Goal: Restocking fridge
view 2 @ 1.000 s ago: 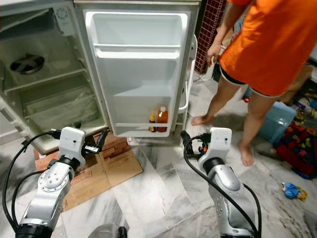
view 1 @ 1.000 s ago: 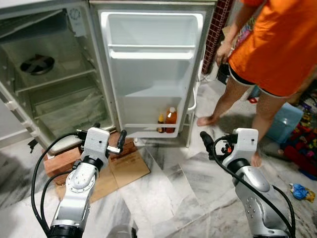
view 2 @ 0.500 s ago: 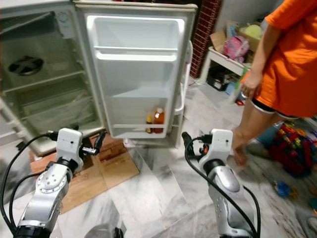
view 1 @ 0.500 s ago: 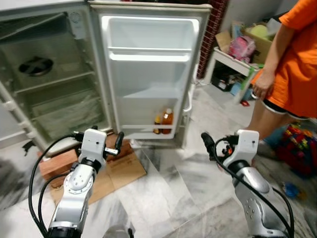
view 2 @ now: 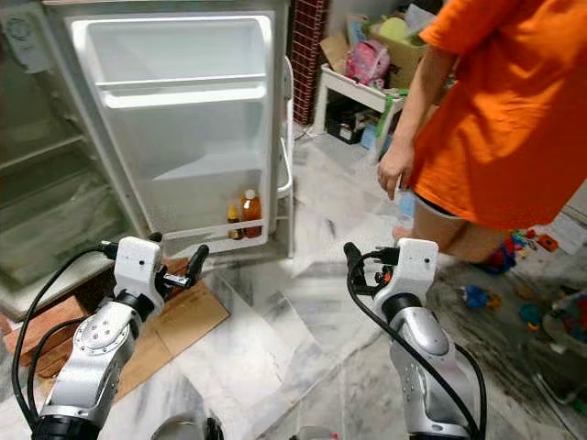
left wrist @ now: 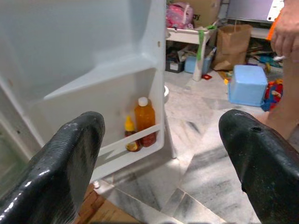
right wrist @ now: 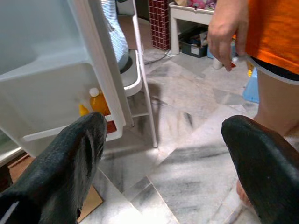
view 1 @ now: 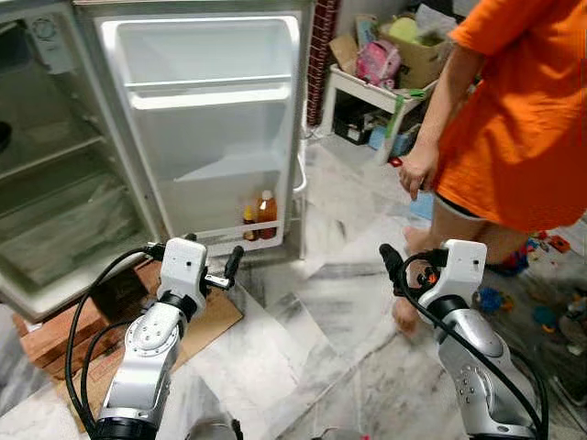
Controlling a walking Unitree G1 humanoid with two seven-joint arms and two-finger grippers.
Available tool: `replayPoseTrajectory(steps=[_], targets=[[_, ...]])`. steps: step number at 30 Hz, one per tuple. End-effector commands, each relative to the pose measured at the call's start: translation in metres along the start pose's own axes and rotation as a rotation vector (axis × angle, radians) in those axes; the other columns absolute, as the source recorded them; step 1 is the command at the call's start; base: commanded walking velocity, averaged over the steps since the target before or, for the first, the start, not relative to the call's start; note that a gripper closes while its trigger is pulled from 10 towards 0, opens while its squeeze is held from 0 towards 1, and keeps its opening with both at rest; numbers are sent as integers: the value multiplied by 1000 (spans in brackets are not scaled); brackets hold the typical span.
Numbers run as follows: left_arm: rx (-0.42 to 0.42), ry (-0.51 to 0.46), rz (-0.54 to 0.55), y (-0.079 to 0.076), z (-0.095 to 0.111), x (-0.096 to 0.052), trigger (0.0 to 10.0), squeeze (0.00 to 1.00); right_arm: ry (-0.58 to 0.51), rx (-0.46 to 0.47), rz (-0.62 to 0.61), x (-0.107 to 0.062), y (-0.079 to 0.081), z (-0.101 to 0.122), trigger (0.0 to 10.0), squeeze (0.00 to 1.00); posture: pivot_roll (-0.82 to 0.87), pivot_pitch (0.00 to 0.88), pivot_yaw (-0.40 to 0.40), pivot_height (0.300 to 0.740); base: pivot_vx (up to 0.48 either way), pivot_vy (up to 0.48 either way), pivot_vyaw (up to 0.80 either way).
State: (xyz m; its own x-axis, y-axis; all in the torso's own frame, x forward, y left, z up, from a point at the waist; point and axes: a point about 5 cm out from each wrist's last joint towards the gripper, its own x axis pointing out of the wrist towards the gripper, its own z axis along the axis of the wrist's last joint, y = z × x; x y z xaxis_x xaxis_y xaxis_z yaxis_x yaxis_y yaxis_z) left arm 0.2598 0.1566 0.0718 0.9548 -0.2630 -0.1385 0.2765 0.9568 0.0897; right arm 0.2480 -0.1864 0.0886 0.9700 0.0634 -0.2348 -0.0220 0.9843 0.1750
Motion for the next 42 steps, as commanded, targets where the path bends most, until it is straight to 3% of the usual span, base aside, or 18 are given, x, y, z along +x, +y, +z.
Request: replayPoseTrajectory(steps=[1,14,22,31,42], targets=[[3,-8,-15,-2,4,2,10000,0,-5,-4,-20,1,-4,1,10000,0,55,0,-59,740,0,0,-800],[-95,21,-60,-4,1,1,10000,0,5,22,-59,0,-7,-3,10000,0,52,0,-59,740,0,0,-800],[-74,31,-81,-6,2,3,10000,0,-52,33,-101,2,-5,5,10000,0,38,0,-40,740,0,0,-800],[-72,21,-120,-10,6,10,10000,0,-65,27,-151,4,-13,6,10000,0,33,0,-37,740,0,318,-800],[-72,6,-161,-13,7,5,10000,0,-71,24,-162,10,-11,9,10000,0,45,0,-47,740,0,0,-800]])
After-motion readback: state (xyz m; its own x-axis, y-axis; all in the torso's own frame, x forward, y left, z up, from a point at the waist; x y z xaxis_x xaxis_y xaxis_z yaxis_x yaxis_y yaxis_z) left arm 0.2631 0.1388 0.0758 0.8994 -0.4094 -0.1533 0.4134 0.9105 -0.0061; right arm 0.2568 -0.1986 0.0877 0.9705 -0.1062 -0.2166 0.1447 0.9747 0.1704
